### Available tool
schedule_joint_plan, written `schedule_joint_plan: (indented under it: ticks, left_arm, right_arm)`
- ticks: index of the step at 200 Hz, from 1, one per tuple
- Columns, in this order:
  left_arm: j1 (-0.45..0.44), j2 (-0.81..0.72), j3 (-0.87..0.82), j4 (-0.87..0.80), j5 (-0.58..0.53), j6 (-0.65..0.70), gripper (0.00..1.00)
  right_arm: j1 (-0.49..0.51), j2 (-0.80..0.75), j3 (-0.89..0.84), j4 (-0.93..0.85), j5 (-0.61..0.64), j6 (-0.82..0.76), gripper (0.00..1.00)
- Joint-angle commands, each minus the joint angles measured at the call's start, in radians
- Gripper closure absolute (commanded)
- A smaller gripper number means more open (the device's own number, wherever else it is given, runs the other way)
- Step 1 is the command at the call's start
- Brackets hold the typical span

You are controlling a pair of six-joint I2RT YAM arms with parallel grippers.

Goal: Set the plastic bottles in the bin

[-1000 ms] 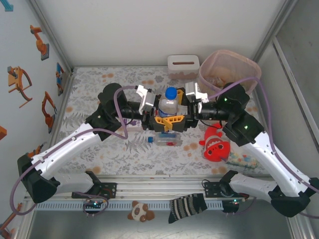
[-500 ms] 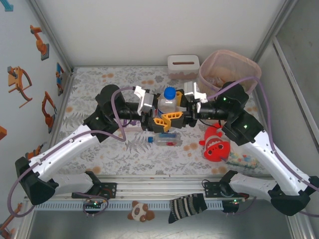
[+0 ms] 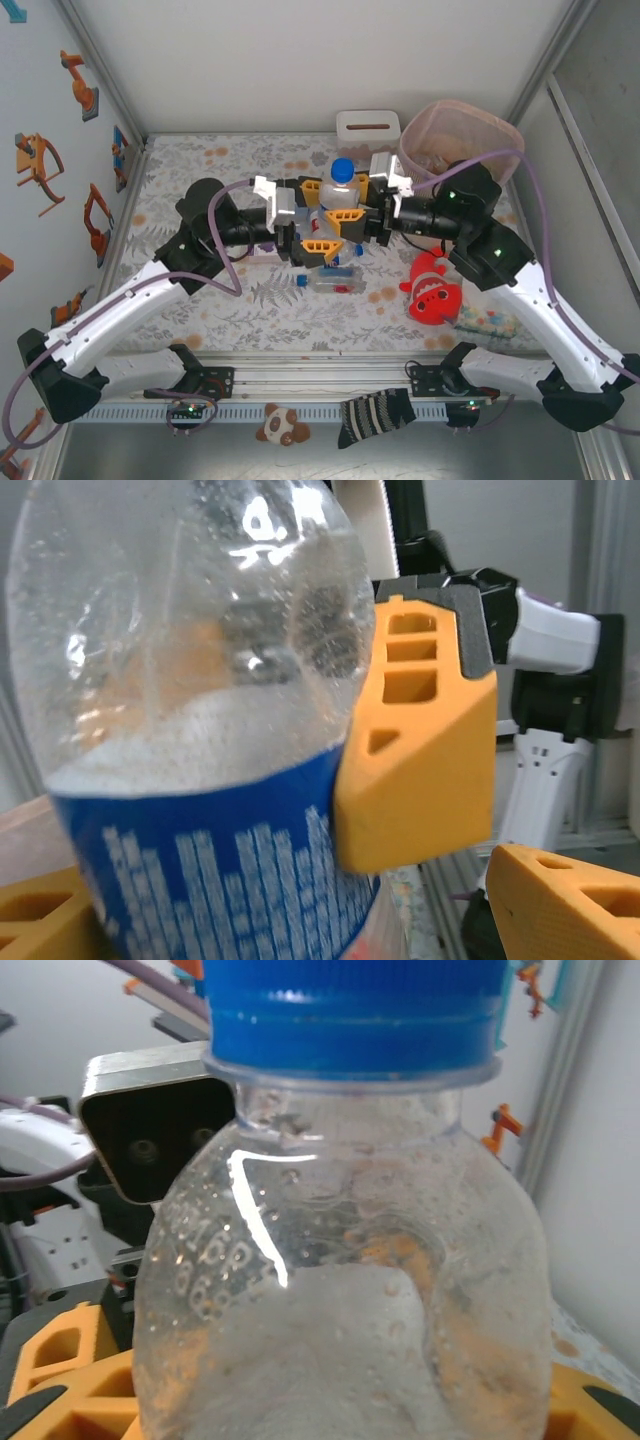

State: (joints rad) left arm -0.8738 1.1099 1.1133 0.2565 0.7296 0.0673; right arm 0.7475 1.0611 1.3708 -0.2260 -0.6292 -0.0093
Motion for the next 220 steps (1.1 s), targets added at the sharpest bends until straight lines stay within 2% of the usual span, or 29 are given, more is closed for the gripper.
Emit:
schedule_joint_plan:
  ticks: [1, 26, 47, 91, 128, 175, 220]
  left_arm:
    - [-0.001, -0.044, -0.025, -0.009, -0.057, 0.035, 0.15]
    - [0.0, -0.066, -0.042, -0.027, -0.089, 0.045, 0.15]
    - [-0.001, -0.082, -0.053, -0.033, -0.098, 0.045, 0.15]
    - [-0.001, -0.096, -0.061, -0.058, -0.115, 0.042, 0.15]
    - [-0.001, -0.101, -0.065, -0.058, -0.116, 0.033, 0.15]
    - [-0.002, -0.108, -0.073, -0.059, -0.116, 0.023, 0.15]
    - [-0.004, -0.117, -0.082, -0.066, -0.121, 0.024, 0.15]
  right_arm:
    - [-0.034, -0.007, 0.067, -0.05, 0.189, -0.038, 0.52]
    - [-0.12, 0.018, 0.124, -0.099, 0.269, -0.004, 0.52]
    - [-0.249, 0.056, 0.175, -0.131, 0.278, 0.081, 0.52]
    - [-0.458, 0.147, 0.256, -0.213, 0.388, 0.181, 0.53]
    - [-0.612, 0.253, 0.311, -0.255, 0.392, 0.273, 0.57]
    - [-0.732, 0.406, 0.425, -0.385, 0.461, 0.127, 0.59]
    - [-0.742, 0.543, 0.504, -0.545, 0.611, -0.292, 0.58]
